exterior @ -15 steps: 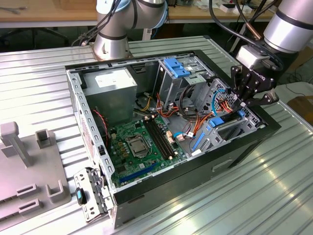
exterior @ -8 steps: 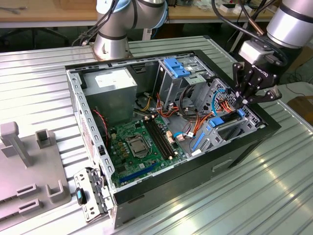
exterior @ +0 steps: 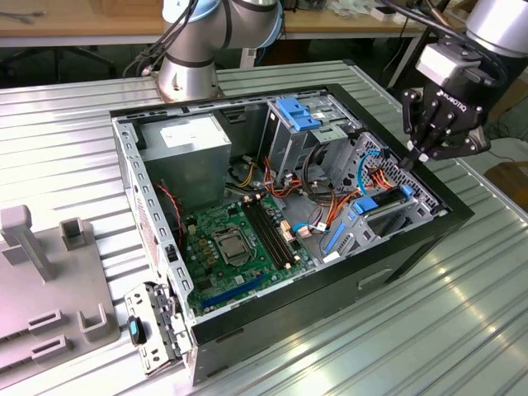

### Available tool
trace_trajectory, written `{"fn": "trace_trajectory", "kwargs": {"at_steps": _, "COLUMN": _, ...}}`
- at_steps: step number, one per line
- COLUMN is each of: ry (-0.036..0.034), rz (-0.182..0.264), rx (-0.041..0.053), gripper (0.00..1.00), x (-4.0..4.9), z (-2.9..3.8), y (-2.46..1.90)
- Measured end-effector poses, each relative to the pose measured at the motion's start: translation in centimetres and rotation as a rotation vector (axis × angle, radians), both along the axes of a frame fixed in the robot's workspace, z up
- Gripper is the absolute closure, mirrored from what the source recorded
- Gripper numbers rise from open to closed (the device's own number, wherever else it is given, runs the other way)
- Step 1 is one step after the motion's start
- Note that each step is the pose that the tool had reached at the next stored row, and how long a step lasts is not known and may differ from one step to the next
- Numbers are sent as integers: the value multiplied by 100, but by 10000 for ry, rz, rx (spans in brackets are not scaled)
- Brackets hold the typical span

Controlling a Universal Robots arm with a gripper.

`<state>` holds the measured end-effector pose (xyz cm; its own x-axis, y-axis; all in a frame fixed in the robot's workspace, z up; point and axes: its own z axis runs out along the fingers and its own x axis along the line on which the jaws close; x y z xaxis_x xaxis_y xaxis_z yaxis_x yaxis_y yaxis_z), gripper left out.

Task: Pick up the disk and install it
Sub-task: 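Insert the second disk wire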

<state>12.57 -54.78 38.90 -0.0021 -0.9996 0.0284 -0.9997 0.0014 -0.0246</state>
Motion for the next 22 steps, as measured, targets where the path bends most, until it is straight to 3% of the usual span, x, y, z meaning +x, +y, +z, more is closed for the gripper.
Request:
{"fn": "trace_trajectory", "kwargs": {"at_steps": 3, "ry": 1, "rz": 0, "rx": 20, "gripper": 89, "x": -18, "z": 8, "y": 16}}
{"fn": "trace_trajectory", "kwargs": {"at_steps": 6, "ry": 0, "rz": 0, "rx": 20, "gripper": 89, "x": -39, "z": 30, "y": 63}}
{"fn": "trace_trajectory", "kwargs": {"at_steps": 9, "ry": 0, "rz": 0, "rx": 1, "gripper": 89, "x": -42, "z": 57, "y": 158}}
{"fn": "trace_trajectory", "kwargs": {"at_steps": 13, "ry": 0, "rz": -1, "rx": -2, "gripper": 89, "x": -69, "z": 68, "y": 366}}
{"fn": "trace_trajectory", "kwargs": {"at_steps": 15, "ry": 0, "rz": -1, "rx": -110, "gripper": 89, "x": -69, "z": 70, "y": 397}}
{"fn": "trace_trajectory", "kwargs": {"at_steps": 17, "ry": 0, "rz": -2, "rx": -144, "gripper": 89, "x": -69, "z": 70, "y": 425}}
{"fn": "trace_trajectory", "kwargs": {"at_steps": 20, "ry": 0, "rz": -2, "rx": -168, "gripper": 70, "x": -69, "z": 67, "y": 453}}
{"fn": "trace_trajectory", "kwargs": {"at_steps": 21, "ry": 0, "rz": -2, "rx": -169, "gripper": 70, "x": -69, "z": 59, "y": 471}}
{"fn": "trace_trajectory", "kwargs": {"at_steps": 22, "ry": 0, "rz": -2, "rx": -173, "gripper": 64, "x": -70, "z": 51, "y": 493}}
